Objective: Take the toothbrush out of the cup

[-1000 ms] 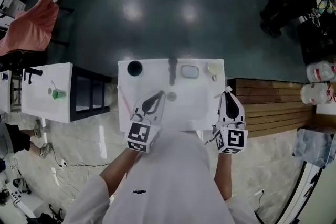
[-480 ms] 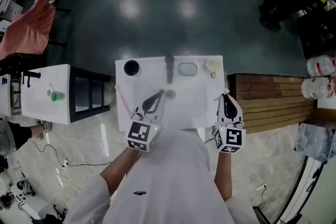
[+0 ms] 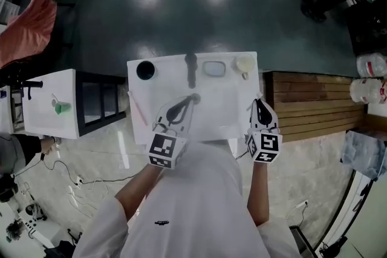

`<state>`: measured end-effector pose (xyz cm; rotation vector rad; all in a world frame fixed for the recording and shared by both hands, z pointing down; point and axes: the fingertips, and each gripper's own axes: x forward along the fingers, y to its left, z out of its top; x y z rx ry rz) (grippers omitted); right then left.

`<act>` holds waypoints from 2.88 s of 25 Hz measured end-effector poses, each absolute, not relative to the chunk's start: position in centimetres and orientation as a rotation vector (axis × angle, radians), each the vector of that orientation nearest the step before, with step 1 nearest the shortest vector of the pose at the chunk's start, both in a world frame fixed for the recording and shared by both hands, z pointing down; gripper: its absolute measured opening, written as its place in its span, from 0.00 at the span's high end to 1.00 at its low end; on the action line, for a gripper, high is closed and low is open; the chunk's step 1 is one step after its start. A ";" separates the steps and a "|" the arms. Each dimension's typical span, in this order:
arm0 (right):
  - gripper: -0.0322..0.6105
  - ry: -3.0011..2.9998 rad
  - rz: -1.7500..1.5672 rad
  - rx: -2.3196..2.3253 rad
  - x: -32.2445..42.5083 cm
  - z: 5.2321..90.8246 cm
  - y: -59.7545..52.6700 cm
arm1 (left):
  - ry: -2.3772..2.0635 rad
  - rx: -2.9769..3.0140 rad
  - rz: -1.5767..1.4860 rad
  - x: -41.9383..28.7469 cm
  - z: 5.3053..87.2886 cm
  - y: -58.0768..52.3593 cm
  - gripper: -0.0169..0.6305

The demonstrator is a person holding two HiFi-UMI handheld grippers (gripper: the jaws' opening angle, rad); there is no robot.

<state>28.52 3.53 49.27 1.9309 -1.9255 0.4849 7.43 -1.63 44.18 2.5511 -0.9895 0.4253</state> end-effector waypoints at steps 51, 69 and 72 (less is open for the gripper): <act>0.92 -1.634 0.871 1.599 33.1 70.1 2.4 | -1.007 2.509 0.513 7.5 45.8 -1.1 0.97; 0.87 -1.690 0.818 1.674 32.7 64.8 1.7 | -0.996 2.538 0.487 7.1 45.0 -0.6 0.97; 0.88 -1.714 0.778 1.698 32.4 62.6 1.5 | -1.002 2.544 0.474 6.9 44.7 -0.5 0.97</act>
